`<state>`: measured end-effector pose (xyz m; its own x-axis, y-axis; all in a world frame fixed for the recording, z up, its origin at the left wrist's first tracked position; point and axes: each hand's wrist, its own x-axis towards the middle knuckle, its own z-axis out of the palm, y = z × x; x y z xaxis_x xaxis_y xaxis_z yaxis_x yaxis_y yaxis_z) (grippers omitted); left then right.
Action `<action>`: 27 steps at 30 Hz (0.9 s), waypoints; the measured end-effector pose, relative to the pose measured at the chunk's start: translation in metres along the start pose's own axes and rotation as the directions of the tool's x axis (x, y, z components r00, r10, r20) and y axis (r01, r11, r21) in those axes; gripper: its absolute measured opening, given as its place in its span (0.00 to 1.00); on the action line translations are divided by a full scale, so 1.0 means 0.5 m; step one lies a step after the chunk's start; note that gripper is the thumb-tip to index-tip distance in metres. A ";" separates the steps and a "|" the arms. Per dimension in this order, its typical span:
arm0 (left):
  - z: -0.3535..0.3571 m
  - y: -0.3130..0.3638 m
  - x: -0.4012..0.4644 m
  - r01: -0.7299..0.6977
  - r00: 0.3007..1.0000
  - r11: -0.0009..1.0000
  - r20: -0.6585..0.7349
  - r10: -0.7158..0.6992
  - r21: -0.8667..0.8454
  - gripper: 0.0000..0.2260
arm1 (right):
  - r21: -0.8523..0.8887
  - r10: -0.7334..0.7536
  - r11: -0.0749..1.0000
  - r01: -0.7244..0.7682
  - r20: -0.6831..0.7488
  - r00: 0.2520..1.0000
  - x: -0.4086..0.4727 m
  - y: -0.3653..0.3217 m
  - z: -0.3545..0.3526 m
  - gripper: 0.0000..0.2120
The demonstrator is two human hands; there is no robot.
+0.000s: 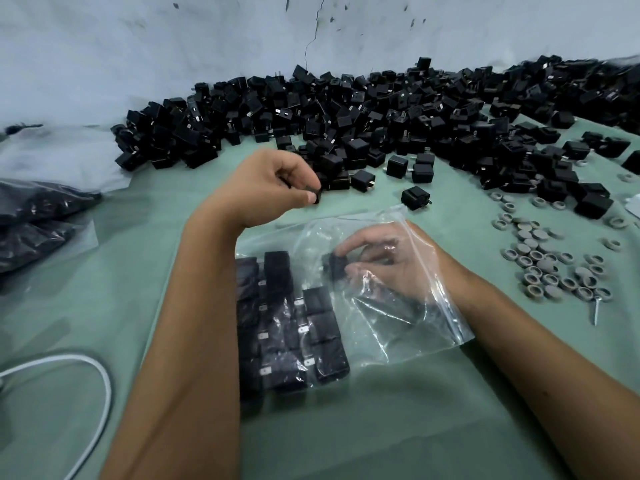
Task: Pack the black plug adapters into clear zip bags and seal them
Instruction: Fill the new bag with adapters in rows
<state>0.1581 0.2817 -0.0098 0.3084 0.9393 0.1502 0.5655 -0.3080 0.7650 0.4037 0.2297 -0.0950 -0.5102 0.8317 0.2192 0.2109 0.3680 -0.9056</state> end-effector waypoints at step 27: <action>-0.030 -0.041 -0.028 0.239 0.932 0.953 0.230 -0.278 0.183 0.02 | 0.017 -0.068 0.997 0.069 -0.058 0.996 0.002 -0.028 0.080 0.10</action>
<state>0.1307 0.2772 -0.0185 0.3064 0.9268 -0.2172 0.7532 -0.0965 0.6507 0.3668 0.2089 -0.0965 -0.4745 0.8273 0.3007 0.1611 0.4174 -0.8943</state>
